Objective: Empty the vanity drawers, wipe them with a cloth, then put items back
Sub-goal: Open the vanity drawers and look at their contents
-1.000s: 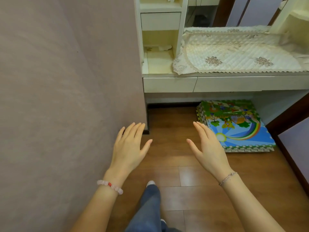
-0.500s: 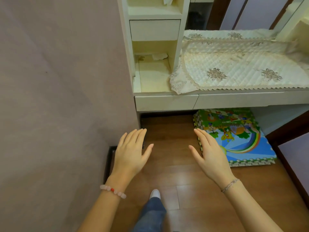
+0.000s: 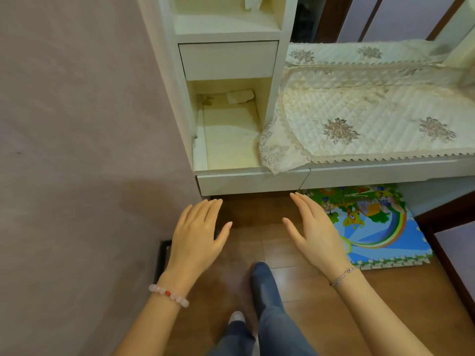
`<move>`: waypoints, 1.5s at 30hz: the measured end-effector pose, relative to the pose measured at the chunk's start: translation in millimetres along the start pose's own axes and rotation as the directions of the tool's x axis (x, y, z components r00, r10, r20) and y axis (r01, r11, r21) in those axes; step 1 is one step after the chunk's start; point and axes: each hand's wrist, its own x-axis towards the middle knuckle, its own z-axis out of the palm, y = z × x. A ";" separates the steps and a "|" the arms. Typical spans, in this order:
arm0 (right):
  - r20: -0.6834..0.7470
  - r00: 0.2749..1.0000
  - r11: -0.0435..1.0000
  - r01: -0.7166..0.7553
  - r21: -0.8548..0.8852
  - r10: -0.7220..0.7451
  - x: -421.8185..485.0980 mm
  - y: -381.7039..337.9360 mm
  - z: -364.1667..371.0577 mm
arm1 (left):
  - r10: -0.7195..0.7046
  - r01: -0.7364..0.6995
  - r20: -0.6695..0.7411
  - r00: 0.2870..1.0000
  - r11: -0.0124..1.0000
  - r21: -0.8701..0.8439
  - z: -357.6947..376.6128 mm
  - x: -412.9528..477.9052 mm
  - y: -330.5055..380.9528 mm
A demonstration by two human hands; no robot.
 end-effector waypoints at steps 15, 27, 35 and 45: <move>0.103 0.989 0.992 0.097 0.082 -0.105 149.4 43.8 10.4 | -0.084 0.084 0.017 0.996 0.996 0.017 33.0 131.9 4.7; 0.077 0.996 0.996 0.032 0.086 -0.038 177.0 48.5 32.2 | -0.011 0.015 0.063 0.998 0.998 -0.064 48.2 176.3 -26.7; 0.006 0.997 0.992 -0.076 0.102 0.076 158.0 46.2 46.7 | 0.091 -0.078 0.105 0.990 0.990 -0.118 62.4 189.2 -49.1; 0.042 0.880 0.795 -0.446 0.410 0.473 110.1 46.9 97.6 | 0.256 -0.211 0.252 0.933 0.959 -0.191 87.7 193.4 -68.0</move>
